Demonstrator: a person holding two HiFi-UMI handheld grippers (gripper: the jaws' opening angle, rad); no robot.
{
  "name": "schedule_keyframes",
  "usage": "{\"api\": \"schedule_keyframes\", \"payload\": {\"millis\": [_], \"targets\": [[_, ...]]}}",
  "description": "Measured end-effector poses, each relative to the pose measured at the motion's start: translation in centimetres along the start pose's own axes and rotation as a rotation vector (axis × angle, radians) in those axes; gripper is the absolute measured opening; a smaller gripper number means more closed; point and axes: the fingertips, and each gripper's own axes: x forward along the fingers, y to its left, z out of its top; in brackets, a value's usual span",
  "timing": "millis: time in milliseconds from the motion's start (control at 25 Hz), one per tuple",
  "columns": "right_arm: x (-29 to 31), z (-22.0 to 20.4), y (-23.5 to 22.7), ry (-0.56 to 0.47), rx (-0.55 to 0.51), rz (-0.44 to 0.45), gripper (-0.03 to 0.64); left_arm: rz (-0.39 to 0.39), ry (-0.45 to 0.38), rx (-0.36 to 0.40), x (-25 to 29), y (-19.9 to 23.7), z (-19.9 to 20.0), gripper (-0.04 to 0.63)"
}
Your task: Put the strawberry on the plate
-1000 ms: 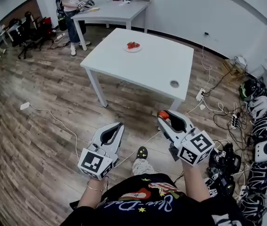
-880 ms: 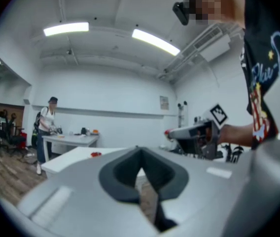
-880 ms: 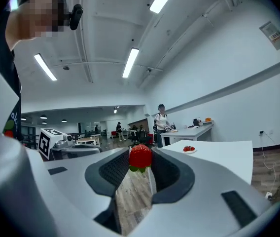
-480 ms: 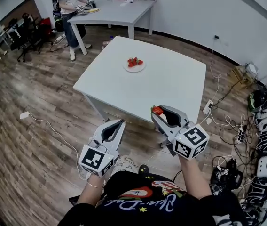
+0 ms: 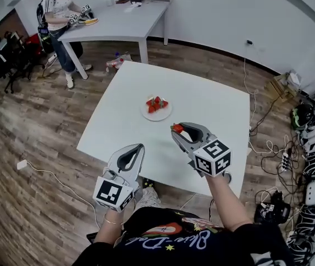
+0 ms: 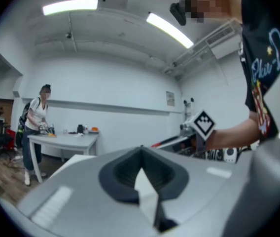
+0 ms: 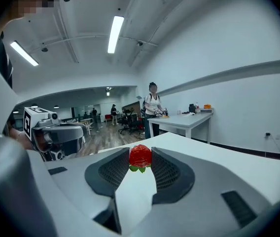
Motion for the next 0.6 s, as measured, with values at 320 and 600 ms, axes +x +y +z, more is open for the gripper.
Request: {"api": "schedule_keyframes", "payload": {"millis": [320, 600], "targets": [[12.2, -4.3, -6.4, 0.223, 0.012, -0.028, 0.146, -0.091, 0.065, -0.028, 6.5, 8.2, -1.9, -0.002], [16.9, -8.9, -9.7, 0.419, -0.013, -0.076, 0.146, -0.112, 0.082, -0.081, 8.9, 12.6, -3.6, -0.002]]}}
